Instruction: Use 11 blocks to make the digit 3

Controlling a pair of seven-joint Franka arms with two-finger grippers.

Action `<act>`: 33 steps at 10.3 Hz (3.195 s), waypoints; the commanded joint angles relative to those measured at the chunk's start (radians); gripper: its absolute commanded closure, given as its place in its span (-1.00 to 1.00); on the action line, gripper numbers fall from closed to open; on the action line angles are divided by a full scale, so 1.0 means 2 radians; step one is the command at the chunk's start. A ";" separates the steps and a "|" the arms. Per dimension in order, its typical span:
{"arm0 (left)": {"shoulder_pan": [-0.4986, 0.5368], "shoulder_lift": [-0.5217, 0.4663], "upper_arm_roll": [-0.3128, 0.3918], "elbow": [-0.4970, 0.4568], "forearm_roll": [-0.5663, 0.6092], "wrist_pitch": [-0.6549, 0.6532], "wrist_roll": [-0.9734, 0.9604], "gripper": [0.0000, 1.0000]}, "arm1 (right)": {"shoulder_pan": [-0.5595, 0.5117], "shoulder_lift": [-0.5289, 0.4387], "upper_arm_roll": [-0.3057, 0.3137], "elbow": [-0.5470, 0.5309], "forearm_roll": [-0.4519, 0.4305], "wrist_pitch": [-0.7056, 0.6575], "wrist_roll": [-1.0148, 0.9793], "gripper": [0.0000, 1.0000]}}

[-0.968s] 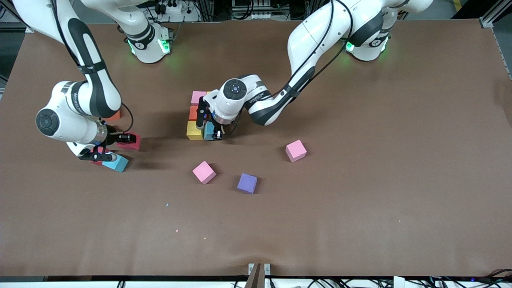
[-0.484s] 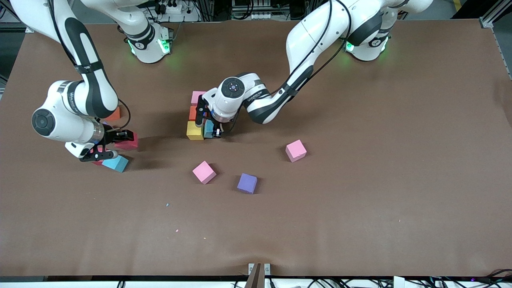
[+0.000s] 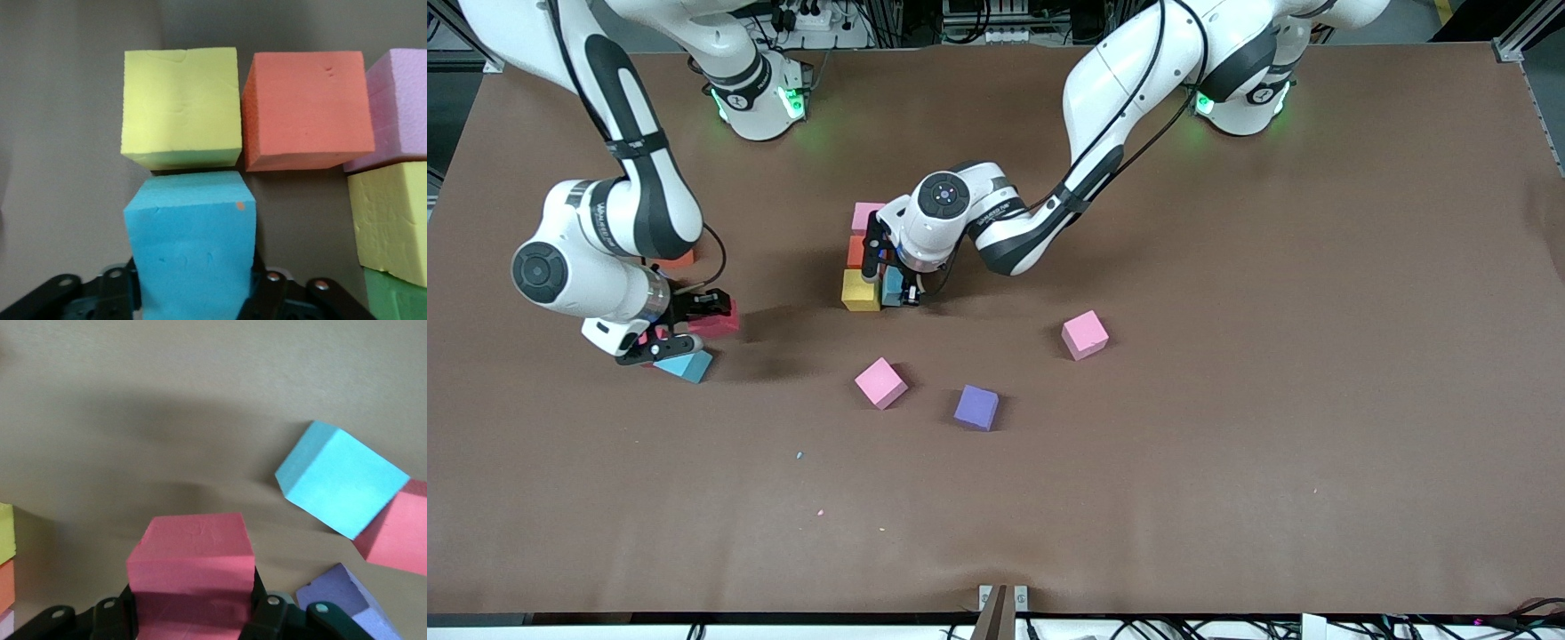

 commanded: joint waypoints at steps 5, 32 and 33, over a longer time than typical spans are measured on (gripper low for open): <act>-0.004 -0.004 0.006 0.000 -0.010 -0.011 0.011 -1.00 | 0.003 0.004 0.001 0.012 -0.017 0.000 -0.005 0.70; 0.165 -0.080 0.058 -0.014 0.001 -0.161 -0.064 -1.00 | 0.211 0.103 0.003 0.031 0.040 0.132 0.291 0.69; 0.163 -0.078 0.057 -0.014 0.001 -0.161 -0.063 -1.00 | 0.214 0.103 0.003 0.031 0.040 0.132 0.301 0.69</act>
